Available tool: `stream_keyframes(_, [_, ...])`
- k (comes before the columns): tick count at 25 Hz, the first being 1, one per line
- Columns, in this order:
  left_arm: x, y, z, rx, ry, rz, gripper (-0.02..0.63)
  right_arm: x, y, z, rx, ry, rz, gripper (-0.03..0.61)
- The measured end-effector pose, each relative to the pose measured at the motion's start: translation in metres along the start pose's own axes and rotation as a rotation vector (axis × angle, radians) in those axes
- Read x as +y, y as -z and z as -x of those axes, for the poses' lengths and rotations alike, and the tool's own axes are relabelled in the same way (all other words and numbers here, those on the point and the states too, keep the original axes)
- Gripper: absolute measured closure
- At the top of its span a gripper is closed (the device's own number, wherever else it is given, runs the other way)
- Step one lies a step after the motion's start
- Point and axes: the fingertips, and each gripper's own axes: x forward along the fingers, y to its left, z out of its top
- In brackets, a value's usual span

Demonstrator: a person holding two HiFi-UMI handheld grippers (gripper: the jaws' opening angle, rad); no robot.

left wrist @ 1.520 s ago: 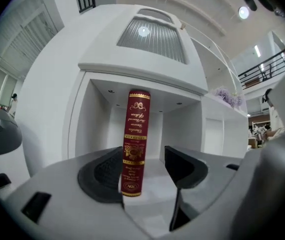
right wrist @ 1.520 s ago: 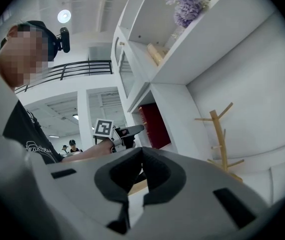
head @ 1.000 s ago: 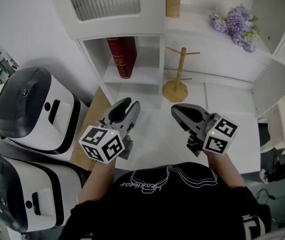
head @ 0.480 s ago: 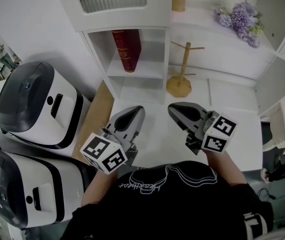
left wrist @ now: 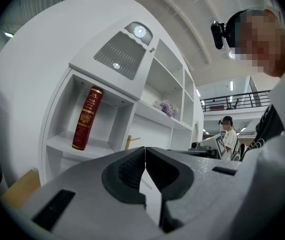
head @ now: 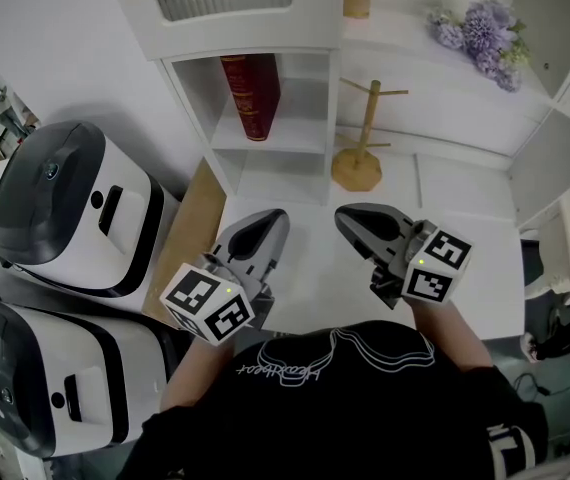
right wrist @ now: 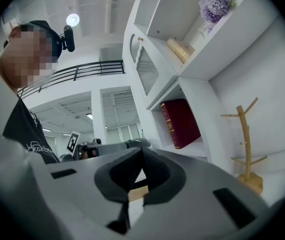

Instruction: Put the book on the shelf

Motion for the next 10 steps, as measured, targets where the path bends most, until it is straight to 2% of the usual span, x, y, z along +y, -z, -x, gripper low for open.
stream_keyframes(10, [0.0018,-0.0017,0.0,0.01,-0.011,-0.03,0.609,-0.0002,-0.0012,-0.0056,-0.001,-0.012,0.0,0.572])
